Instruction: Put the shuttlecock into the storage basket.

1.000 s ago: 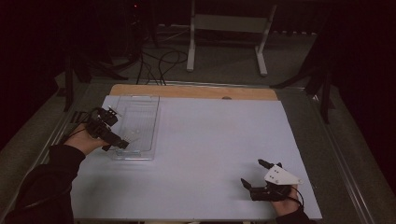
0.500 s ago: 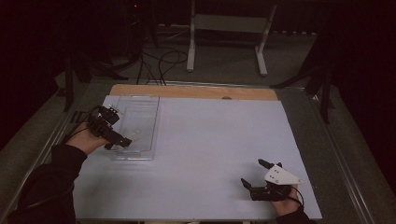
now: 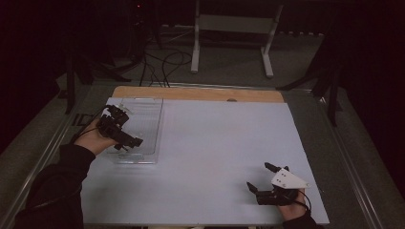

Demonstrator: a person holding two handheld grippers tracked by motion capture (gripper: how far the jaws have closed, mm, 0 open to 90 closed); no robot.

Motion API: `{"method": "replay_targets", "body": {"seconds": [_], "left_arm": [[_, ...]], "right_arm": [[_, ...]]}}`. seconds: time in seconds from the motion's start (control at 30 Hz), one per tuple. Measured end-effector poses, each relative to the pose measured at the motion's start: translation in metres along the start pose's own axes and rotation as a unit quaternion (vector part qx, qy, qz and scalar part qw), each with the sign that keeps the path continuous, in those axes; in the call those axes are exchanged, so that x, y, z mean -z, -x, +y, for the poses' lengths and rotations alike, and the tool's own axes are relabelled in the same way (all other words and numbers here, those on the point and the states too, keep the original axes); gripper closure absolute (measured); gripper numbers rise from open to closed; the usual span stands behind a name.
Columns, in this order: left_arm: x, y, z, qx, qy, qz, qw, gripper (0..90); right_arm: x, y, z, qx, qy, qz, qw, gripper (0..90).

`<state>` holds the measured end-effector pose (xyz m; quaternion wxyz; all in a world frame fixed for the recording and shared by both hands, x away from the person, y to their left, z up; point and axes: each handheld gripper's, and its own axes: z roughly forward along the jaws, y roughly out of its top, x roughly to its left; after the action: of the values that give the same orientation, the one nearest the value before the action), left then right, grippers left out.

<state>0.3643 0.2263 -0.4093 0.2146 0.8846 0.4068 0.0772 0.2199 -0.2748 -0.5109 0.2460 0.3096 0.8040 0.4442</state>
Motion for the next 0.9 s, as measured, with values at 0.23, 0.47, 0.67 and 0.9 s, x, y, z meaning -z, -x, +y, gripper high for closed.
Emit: {"method": "replay_targets", "body": {"seconds": [0.23, 0.47, 0.67, 0.9], "left_arm": [[-0.001, 0.007, 0.010, -0.005, 0.016, -0.016, 0.9997, 0.1], [-0.003, 0.015, 0.021, -0.013, 0.028, -0.023, 0.9993, 0.1], [-0.006, 0.022, 0.029, -0.025, 0.034, -0.023, 0.9988, 0.1], [-0.007, 0.030, 0.038, -0.029, 0.042, -0.031, 0.9982, 0.0]], "right_arm": [[0.000, 0.000, 0.000, -0.001, 0.002, 0.000, 1.0000, 8.3], [0.000, 0.001, 0.000, -0.001, 0.001, -0.001, 1.0000, 8.3], [0.000, 0.001, 0.000, 0.000, -0.001, 0.000, 1.0000, 8.3], [-0.001, 0.000, 0.000, 0.000, -0.001, 0.000, 1.0000, 8.3]]}}
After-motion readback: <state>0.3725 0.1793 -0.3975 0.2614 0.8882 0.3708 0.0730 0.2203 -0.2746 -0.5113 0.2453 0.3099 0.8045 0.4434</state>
